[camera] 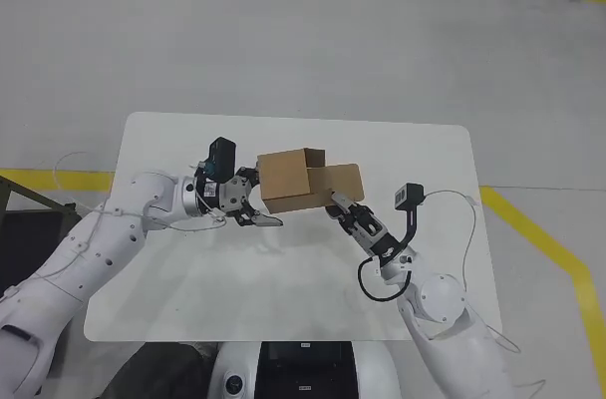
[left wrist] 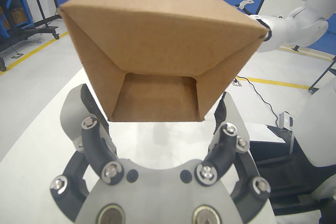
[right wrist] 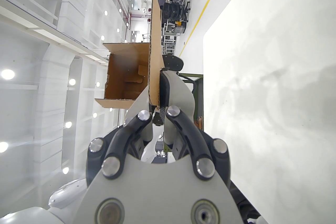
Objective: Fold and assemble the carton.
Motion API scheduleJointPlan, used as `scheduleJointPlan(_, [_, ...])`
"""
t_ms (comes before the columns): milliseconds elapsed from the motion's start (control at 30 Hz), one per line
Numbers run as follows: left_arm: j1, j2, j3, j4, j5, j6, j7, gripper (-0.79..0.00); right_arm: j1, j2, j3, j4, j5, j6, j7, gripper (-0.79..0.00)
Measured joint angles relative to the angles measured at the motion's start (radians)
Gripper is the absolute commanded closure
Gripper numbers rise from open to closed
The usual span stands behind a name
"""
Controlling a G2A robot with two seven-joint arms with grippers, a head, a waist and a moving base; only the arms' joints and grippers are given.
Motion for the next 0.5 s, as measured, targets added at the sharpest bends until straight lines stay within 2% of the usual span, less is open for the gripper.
scheduleJointPlan(133, [-0.011,0.003,0.016,0.006,-0.006,0.000,0.008,-0.588,0.000,0.001,-0.001,0.001,0.001,-0.002,0.000,0.000])
scheduleJointPlan(200, [-0.017,0.004,0.025,0.008,-0.010,0.000,0.011,-0.566,0.001,0.001,-0.002,0.002,0.002,-0.005,0.001,0.000])
scheduleJointPlan(500, [-0.038,0.013,0.062,0.016,-0.030,0.000,0.018,-0.554,0.004,0.002,-0.002,0.005,0.004,-0.001,-0.005,0.000])
